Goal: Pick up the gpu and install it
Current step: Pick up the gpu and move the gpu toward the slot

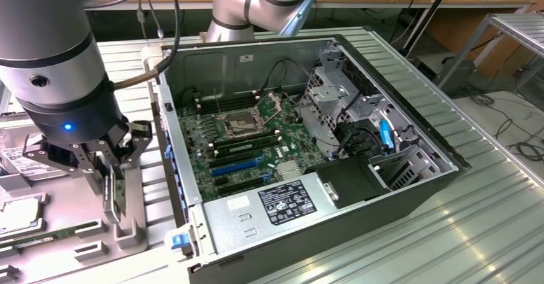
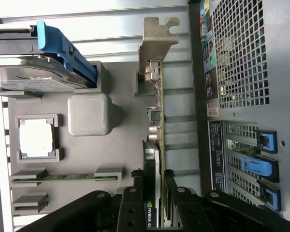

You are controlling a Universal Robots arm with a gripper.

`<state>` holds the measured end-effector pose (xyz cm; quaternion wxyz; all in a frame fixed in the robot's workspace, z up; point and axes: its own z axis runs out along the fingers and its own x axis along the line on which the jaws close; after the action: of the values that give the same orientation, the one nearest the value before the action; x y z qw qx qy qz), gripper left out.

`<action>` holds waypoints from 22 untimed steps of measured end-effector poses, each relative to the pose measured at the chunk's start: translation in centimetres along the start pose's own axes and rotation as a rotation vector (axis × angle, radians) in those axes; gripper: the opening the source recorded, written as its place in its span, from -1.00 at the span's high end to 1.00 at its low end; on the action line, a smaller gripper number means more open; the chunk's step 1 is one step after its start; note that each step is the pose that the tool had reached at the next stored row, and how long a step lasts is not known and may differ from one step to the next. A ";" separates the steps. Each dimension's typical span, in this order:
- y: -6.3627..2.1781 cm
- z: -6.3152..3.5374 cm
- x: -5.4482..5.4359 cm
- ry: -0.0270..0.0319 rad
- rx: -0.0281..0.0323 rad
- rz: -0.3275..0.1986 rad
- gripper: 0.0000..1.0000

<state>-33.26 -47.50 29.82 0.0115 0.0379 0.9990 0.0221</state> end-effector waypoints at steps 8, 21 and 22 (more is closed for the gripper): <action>0.03 -0.59 0.0 -0.0001 -0.0001 0.000 0.47; 0.07 -1.50 0.0 0.0000 0.0000 0.000 0.47; 0.07 -1.55 0.0 0.0000 -0.0001 0.000 0.47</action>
<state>-33.26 -47.50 31.37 0.0115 0.0379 0.9990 0.0221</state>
